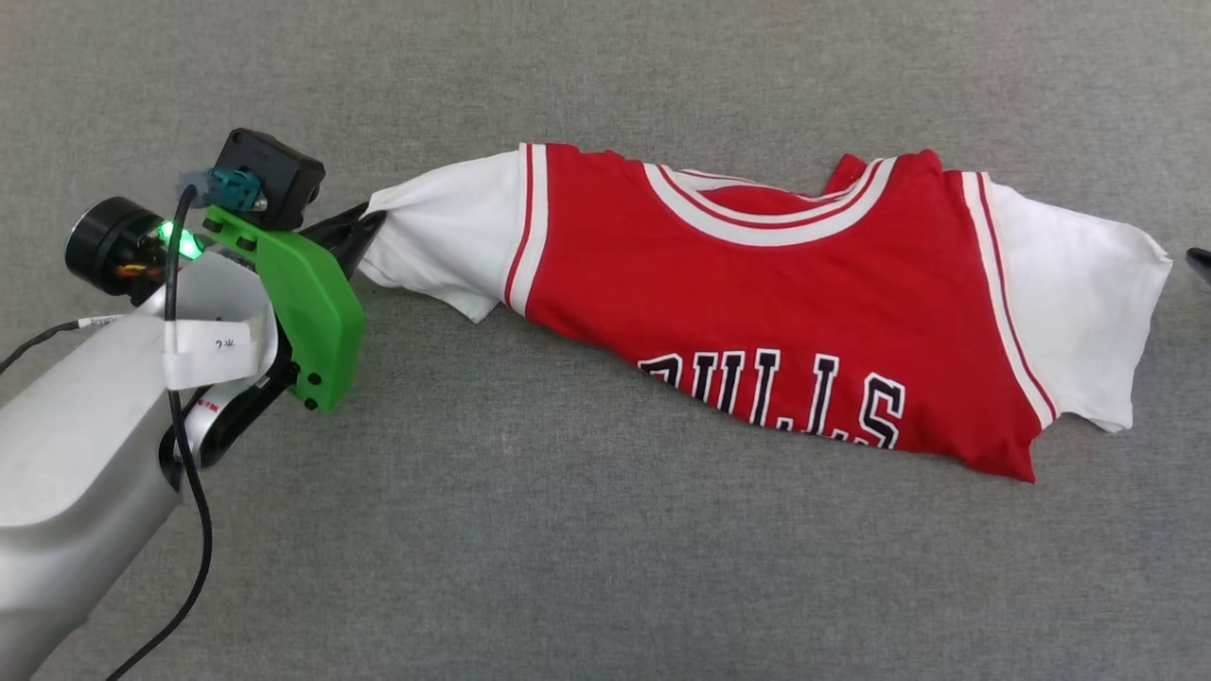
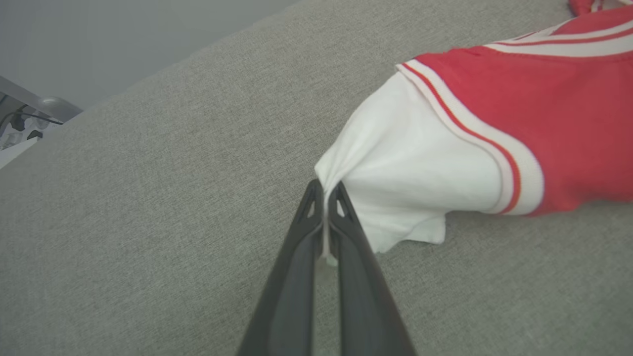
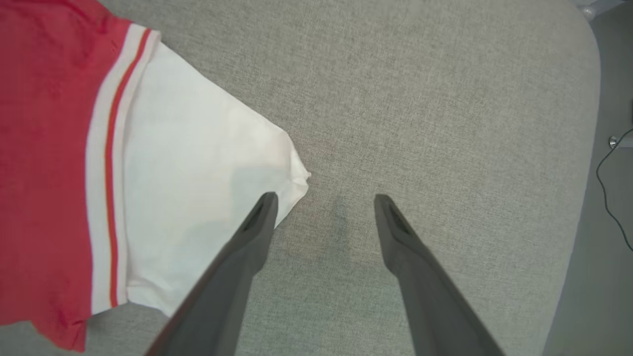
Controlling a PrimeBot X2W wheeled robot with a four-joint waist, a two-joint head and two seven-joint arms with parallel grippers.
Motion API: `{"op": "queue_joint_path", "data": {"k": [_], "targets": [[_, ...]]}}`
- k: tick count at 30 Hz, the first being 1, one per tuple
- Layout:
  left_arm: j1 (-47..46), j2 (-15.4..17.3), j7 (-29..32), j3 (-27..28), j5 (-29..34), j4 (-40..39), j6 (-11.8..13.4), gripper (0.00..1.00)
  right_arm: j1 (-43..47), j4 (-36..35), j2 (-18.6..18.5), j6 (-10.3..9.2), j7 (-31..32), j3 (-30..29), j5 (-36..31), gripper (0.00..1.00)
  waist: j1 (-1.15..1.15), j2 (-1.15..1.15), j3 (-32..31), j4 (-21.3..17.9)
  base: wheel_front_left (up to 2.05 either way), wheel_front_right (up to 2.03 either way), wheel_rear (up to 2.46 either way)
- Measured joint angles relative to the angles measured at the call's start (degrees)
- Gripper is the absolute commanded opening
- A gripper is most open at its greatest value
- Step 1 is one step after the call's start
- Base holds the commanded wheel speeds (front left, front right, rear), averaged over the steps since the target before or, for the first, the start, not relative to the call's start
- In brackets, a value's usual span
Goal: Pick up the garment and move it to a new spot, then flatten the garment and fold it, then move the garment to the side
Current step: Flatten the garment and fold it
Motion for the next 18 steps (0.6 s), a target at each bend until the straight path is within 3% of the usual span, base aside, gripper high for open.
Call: {"op": "queue_joint_path", "data": {"k": [9,16,17,18], "targets": [[-2.93,-1.56,-0.01,-0.12,2.2,-1.08,0.15,0.0,-6.8,8.93,3.55,-0.01,0.64,6.32,-0.78,1.0,0.01,0.0,5.21,2.27,0.0,0.0,0.0],[-3.28,-2.9,-0.43,-0.77,2.43,-0.14,0.03,0.0,-7.9,12.72,2.4,-0.08,-2.82,10.72,-0.22,1.0,0.0,0.0,6.89,3.99,0.0,0.0,0.0],[-3.28,-2.96,-0.54,-0.89,2.42,0.25,-0.13,0.0,-8.01,12.99,2.15,-0.07,-3.82,11.23,-0.07,0.39,0.0,-0.01,6.78,4.05,0.0,0.0,0.0],[-3.27,-3.07,-0.64,-1.04,2.41,0.59,-0.23,0.0,-8.03,13.54,2.1,-0.07,-5.3,11.59,0.13,0.39,0.0,0.0,6.57,4.09,0.0,0.0,0.0]]}}
